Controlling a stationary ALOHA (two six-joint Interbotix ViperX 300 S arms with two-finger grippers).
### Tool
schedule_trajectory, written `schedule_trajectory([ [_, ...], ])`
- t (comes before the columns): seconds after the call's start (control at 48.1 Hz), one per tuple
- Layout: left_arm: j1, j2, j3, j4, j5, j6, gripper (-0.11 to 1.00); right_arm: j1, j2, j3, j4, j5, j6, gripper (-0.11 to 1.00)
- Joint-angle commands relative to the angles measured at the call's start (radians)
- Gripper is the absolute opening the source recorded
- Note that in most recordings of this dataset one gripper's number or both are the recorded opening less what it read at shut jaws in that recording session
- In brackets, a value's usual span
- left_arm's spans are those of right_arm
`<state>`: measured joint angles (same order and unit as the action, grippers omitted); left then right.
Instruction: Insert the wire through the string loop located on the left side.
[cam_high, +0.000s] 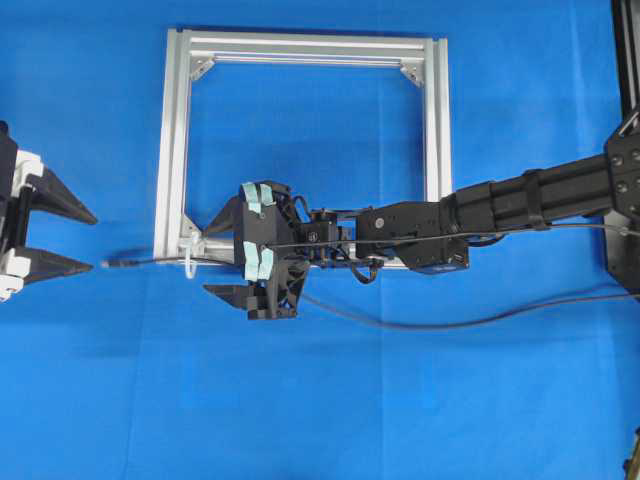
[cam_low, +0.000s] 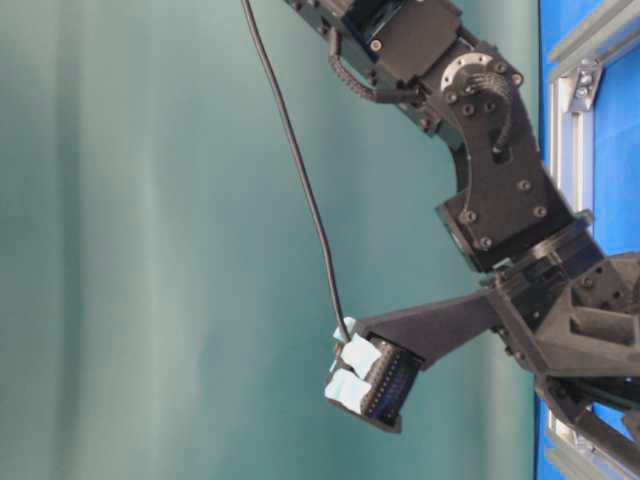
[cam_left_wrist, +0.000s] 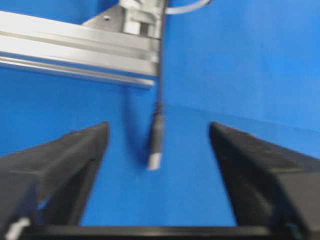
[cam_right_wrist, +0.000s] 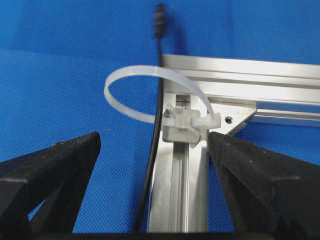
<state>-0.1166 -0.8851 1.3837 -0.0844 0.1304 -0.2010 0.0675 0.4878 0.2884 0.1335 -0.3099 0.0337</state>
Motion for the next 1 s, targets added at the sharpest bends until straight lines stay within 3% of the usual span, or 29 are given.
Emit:
schedule_trajectory([
  [0.0,0.002,0.005,-0.009,0.003,-0.009,0.000,0.84,0.003,-0.040,-0.015,-0.002,-0.003,-0.002,0.94],
  [0.125,0.002,-0.005,-0.011,0.003,-0.006,0.000,0.76,0.003,-0.055,-0.012,-0.002,-0.002,-0.005,0.94],
  [0.416,0.002,-0.054,-0.040,0.006,-0.003,0.012,0.76,-0.006,-0.130,-0.006,-0.002,0.048,-0.009,0.94],
  [0.707,0.003,-0.150,-0.077,0.032,-0.002,0.052,0.76,-0.009,-0.224,-0.006,-0.002,0.101,-0.064,0.94],
  [0.977,0.020,-0.155,-0.080,0.032,-0.002,0.052,0.76,-0.015,-0.264,-0.005,-0.002,0.135,-0.067,0.94],
])
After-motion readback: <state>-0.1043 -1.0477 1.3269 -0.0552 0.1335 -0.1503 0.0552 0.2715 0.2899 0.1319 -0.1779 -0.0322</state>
